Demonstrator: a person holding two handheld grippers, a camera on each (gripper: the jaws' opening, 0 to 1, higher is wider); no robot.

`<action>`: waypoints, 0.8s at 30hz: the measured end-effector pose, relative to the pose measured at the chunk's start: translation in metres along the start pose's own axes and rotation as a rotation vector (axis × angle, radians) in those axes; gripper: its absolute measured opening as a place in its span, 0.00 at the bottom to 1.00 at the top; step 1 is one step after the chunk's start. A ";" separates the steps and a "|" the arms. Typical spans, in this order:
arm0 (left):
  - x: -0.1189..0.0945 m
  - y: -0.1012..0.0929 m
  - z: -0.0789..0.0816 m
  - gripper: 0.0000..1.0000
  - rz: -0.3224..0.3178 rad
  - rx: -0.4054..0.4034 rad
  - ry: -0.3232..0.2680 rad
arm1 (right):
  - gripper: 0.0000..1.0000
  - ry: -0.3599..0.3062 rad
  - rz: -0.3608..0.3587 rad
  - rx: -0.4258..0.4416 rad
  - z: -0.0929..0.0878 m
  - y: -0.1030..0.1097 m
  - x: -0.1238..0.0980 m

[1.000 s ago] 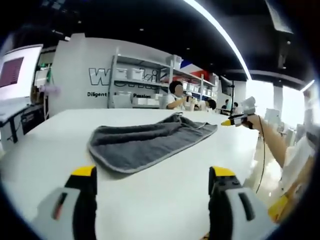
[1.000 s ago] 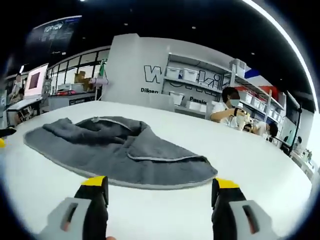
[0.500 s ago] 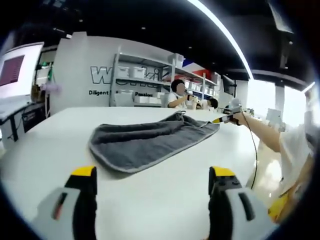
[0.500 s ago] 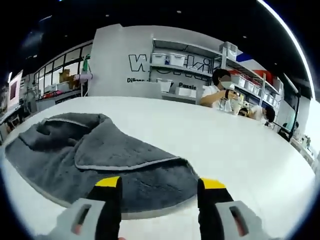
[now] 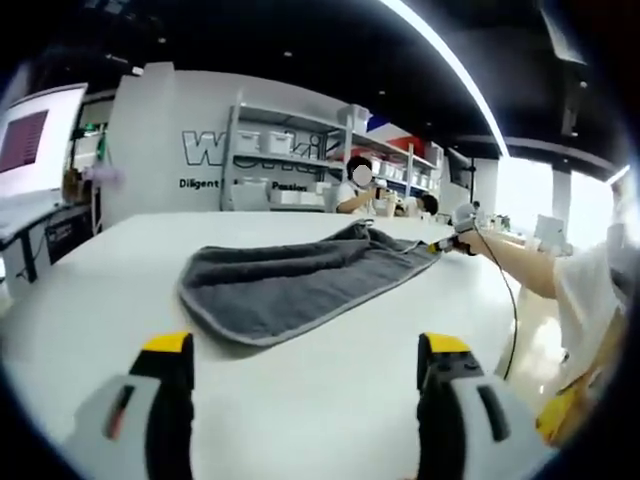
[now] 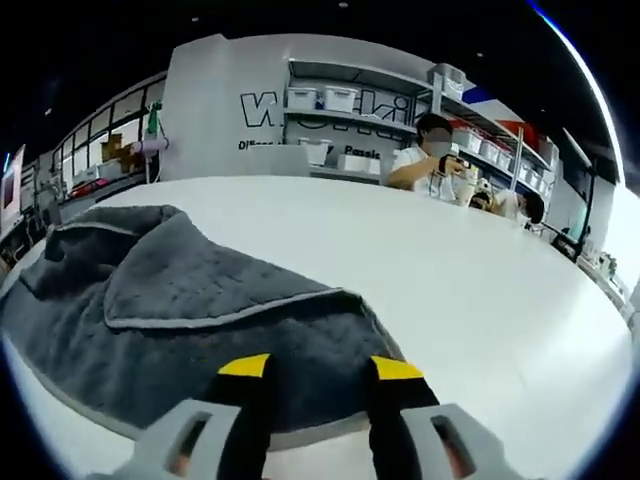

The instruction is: Fold the towel on the table until its edges align and the towel forms a compact rectangular stack.

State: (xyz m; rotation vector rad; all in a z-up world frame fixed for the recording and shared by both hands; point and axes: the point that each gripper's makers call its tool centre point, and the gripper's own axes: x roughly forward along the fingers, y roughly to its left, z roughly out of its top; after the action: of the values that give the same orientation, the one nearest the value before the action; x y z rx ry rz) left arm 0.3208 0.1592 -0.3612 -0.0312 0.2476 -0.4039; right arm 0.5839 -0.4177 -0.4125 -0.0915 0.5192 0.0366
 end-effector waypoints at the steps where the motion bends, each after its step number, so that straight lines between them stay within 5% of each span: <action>1: 0.000 0.000 0.000 0.97 0.000 0.001 0.001 | 0.32 -0.001 0.003 0.010 0.000 0.000 -0.001; 10: 0.001 -0.004 0.000 0.97 -0.009 0.003 0.001 | 0.06 0.010 0.030 0.047 -0.006 0.007 -0.010; 24: -0.003 -0.006 -0.001 0.97 -0.022 0.000 -0.006 | 0.04 0.065 0.088 -0.012 -0.043 0.028 -0.076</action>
State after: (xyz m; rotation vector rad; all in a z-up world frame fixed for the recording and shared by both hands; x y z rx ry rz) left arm 0.3155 0.1551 -0.3613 -0.0354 0.2414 -0.4254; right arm 0.4950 -0.3951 -0.4138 -0.0813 0.5876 0.1228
